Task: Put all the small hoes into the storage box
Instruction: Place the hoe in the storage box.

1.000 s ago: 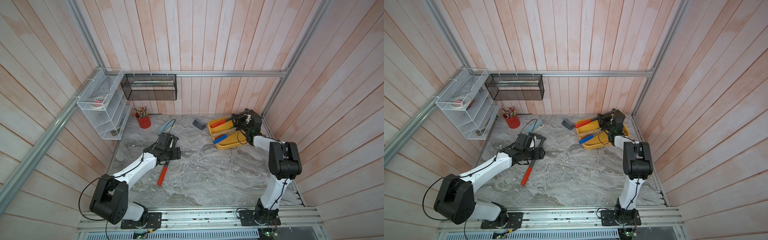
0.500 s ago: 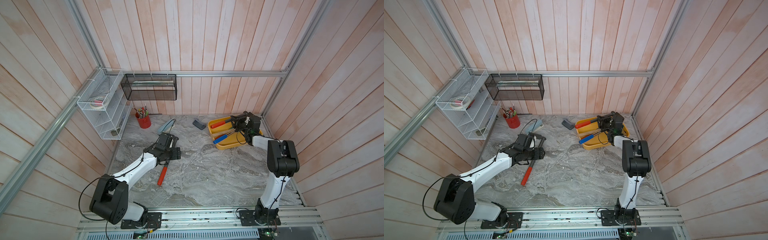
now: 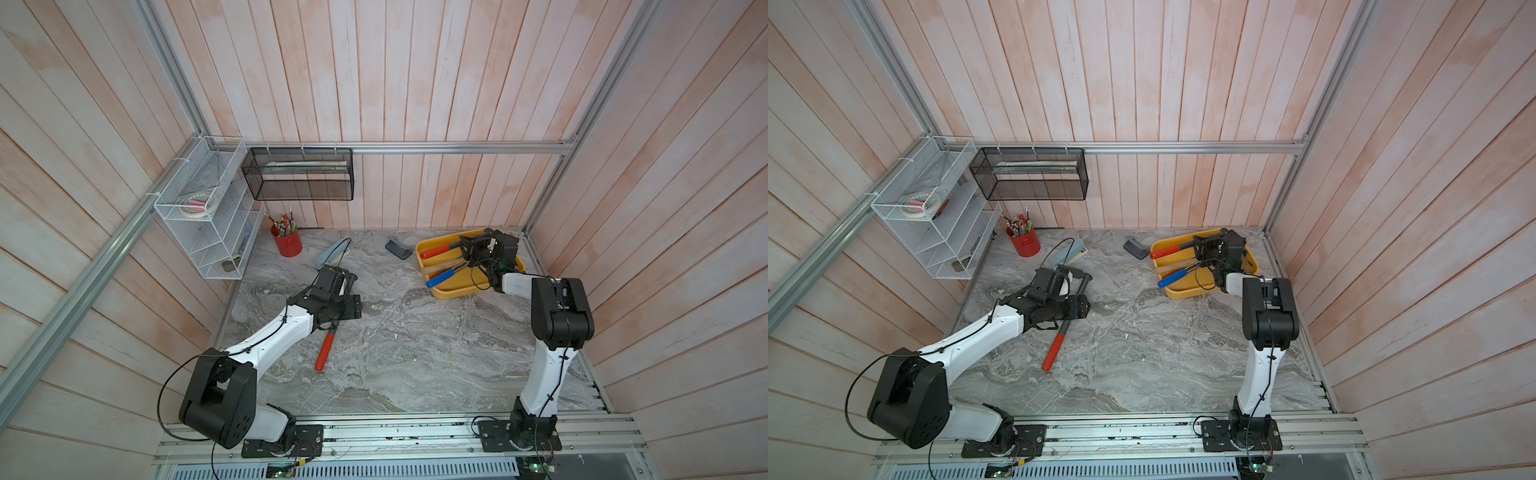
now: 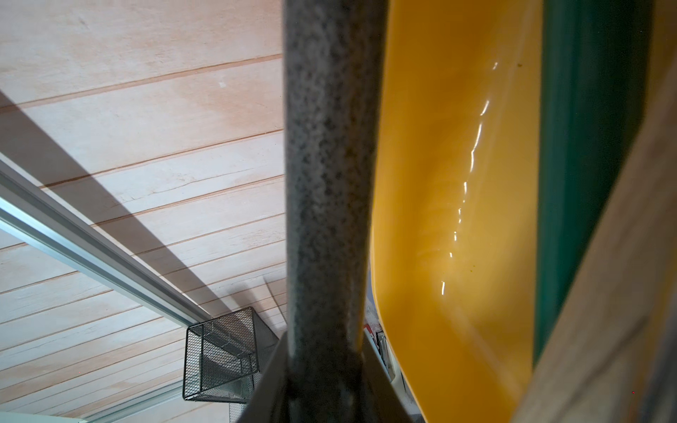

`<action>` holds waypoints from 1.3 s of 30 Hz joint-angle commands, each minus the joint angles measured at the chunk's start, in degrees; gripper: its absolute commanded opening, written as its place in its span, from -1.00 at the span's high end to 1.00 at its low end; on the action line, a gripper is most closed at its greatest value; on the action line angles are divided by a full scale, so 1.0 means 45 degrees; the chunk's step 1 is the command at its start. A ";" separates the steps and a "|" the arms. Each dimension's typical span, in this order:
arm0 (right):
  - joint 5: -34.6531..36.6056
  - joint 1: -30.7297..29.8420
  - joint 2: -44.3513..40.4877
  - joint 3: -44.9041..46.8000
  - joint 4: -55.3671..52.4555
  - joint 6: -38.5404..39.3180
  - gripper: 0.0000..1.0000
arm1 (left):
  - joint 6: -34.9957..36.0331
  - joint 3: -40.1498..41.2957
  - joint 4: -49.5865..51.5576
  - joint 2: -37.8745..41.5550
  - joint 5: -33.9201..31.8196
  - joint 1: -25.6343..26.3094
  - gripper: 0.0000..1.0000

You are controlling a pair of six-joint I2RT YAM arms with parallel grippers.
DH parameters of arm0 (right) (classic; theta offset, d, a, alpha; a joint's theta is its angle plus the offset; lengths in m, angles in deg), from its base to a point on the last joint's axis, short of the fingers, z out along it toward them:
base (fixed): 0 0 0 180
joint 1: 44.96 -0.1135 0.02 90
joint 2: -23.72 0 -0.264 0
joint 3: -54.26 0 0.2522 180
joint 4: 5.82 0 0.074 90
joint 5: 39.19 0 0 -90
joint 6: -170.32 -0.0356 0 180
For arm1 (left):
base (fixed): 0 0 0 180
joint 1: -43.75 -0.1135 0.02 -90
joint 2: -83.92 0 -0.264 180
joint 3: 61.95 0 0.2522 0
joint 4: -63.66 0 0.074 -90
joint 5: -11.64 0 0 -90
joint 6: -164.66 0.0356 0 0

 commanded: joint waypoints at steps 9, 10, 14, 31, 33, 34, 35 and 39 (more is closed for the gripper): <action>-0.0205 0.0112 0.0437 -0.0577 0.1268 -0.0128 0.65 | 0.0106 0.0326 -0.0236 0.0100 0.0044 -0.0065 -0.70; -0.0220 0.0136 0.0476 -0.0582 0.1304 -0.0145 0.65 | 0.0097 0.0311 -0.0236 0.0090 0.0061 -0.0067 -0.70; -0.0225 0.0232 0.0565 -0.0928 0.0913 0.0118 0.65 | 0.0125 0.0342 -0.0236 0.0092 0.0003 -0.0062 -0.70; 0.0085 0.0270 0.1339 -0.2734 -0.1394 0.1377 0.64 | 0.0251 0.0286 -0.0272 -0.0085 -0.0035 -0.0062 -0.70; 0.0086 0.0257 0.1512 -0.2919 -0.1494 0.1428 0.64 | 0.0263 0.0308 -0.0255 -0.0028 -0.0092 -0.0063 -0.70; 0.0097 0.0260 0.1586 -0.3073 -0.1615 0.1493 0.64 | 0.0267 0.0306 -0.0235 -0.0017 -0.0131 -0.0067 -0.70; 0.0089 0.0262 0.1689 -0.3243 -0.1763 0.1558 0.64 | 0.0271 0.0323 -0.0208 0.0008 -0.0163 -0.0060 -0.70; 0.0174 0.0244 0.2013 -0.3712 -0.2147 0.1705 0.64 | 0.0328 0.0297 -0.0096 0.0067 -0.0268 -0.0062 -0.70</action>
